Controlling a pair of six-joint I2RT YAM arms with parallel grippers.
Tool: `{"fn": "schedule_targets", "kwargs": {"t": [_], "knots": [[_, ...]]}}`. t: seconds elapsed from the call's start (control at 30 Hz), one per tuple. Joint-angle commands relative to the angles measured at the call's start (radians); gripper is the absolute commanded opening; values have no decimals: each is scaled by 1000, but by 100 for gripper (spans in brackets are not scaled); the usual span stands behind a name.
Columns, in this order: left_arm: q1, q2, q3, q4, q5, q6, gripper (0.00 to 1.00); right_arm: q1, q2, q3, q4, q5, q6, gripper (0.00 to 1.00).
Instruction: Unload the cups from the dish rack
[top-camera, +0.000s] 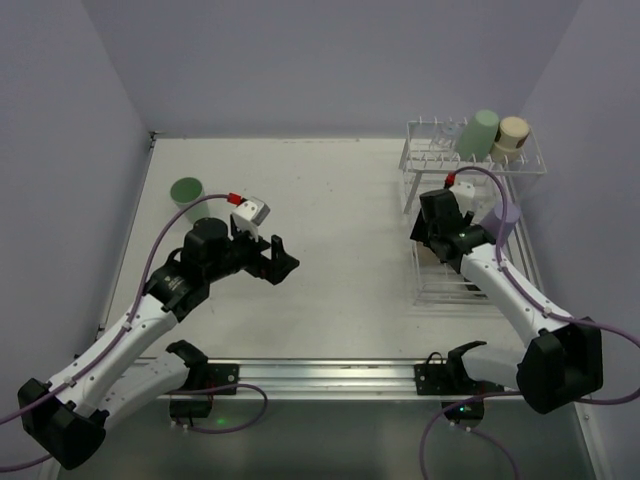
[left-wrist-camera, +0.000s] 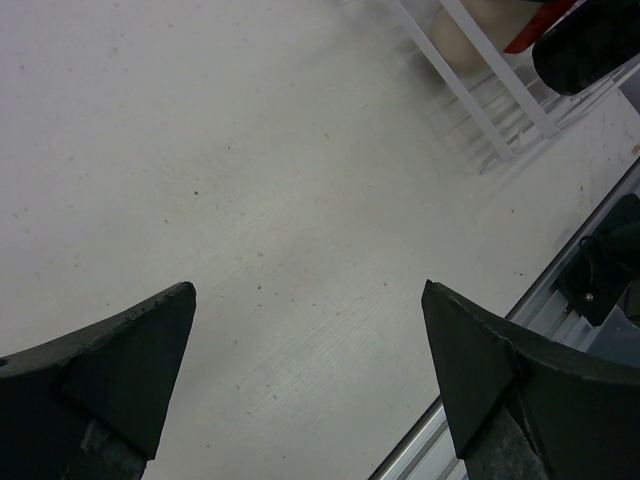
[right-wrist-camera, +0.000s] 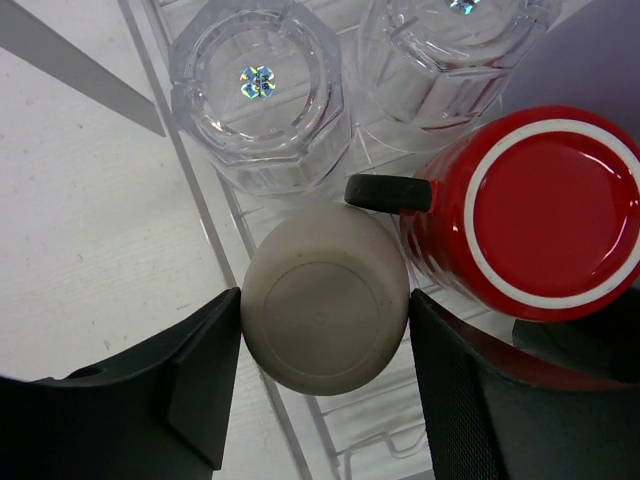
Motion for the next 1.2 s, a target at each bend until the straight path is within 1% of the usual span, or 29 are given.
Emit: {"fn": "schedule_targets", "kwargs": {"t": [0.0,0.03,0.07,0.17,0.23,0.27,0.33,0.37,0.4,0.43,0.47,0.5,0.53,0.57,0.6,0.63,0.67,0.73,0.77,0.8,0.93,1.07,1.13,1.17], "knots": [[-2,10,2,20,-4,26,99,-3,-52,-3,59,28,6,49],[-1,13,4,20,-1,26,99,-3,-73,-7,62,28,5,41],[-1,18,4,19,4,23,99,-4,-96,-13,62,29,2,37],[-2,27,5,42,36,3,99,-1,-203,-33,51,5,-6,31],[-2,31,5,68,77,-18,99,0,-288,-44,48,-26,-12,30],[-2,39,2,85,128,-34,98,2,-316,-49,39,-30,-14,29],[-2,47,-13,160,175,-90,97,3,-394,-55,30,-40,-20,29],[-4,56,-37,234,223,-118,97,5,-419,-56,21,-70,-24,29],[-4,64,-51,278,248,-178,96,6,-444,-56,22,-98,-23,29],[-2,71,-67,336,281,-213,93,6,-470,-58,27,-131,-18,29],[-4,97,-97,456,345,-251,92,6,-517,-69,51,-224,-14,29],[-5,111,-114,520,376,-340,89,6,-540,-76,71,-285,-3,29],[-7,139,-133,593,424,-386,87,8,-563,-88,132,-350,27,29],[-10,153,-171,734,441,-438,85,8,-602,-123,170,-488,47,29],[-20,169,-186,797,453,-529,81,8,-616,-145,216,-571,73,29],[-27,183,-196,857,459,-564,79,8,-626,-164,262,-643,131,29],[-45,214,-205,935,470,-615,77,9,-634,-202,360,-775,161,29],[-63,248,-202,991,469,-649,76,11,-633,-237,456,-877,250,29],[-74,254,-203,1037,458,-675,75,15,-628,-269,543,-914,274,29],[-89,262,-203,1056,450,-686,74,26,-619,-283,588,-961,294,29],[-119,288,-200,1123,406,-720,72,66,-585,-328,726,-1009,357,29],[-140,306,-194,1162,381,-723,68,103,-544,-375,822,-1061,403,29],[-148,312,-191,1166,361,-721,61,118,-521,-392,858,-1063,429,29],[-151,314,-190,1177,358,-720,56,126,-512,-409,888,-1070,437,29]]}}
